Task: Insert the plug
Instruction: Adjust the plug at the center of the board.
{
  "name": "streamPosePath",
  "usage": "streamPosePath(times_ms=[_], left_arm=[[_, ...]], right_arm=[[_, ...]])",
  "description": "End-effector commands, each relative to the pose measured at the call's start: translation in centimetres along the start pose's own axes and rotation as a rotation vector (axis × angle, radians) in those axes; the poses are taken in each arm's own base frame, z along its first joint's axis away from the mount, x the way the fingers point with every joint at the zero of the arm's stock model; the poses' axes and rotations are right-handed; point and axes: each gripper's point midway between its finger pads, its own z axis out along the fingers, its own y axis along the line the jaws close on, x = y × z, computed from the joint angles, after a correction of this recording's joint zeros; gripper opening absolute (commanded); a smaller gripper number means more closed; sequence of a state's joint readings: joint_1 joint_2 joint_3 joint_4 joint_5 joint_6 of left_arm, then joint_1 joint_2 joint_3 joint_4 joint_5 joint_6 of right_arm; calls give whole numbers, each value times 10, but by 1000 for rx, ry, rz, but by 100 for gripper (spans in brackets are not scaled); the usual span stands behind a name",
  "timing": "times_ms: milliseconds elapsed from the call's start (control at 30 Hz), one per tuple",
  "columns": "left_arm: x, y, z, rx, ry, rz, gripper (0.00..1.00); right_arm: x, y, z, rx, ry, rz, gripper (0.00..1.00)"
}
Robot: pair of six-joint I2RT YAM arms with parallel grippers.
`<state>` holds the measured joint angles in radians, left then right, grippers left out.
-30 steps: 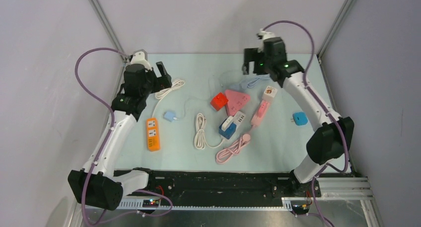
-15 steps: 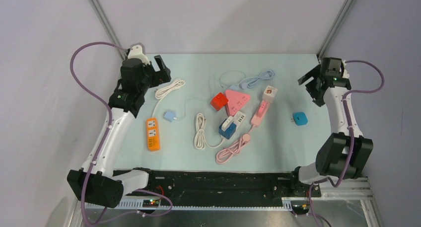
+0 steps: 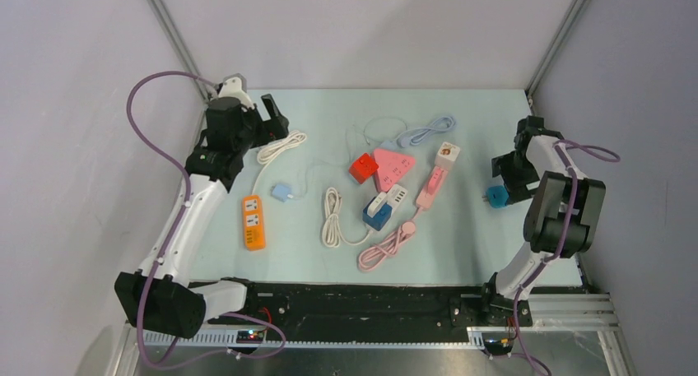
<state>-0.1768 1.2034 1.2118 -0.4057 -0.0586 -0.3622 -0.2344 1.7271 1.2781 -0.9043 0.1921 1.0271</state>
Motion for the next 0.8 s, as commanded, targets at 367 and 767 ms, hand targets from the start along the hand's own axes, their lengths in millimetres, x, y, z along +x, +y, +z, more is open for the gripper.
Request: streamPosePath(times_ms=[367,767], left_arm=[[8,-3,-3,29,-2,-42,100],[16,-4,-8,46,10,-49,100]], right_arm=[[-1,3,51,85,-8,54,98],[2,15,49,45,-52,-61,82]])
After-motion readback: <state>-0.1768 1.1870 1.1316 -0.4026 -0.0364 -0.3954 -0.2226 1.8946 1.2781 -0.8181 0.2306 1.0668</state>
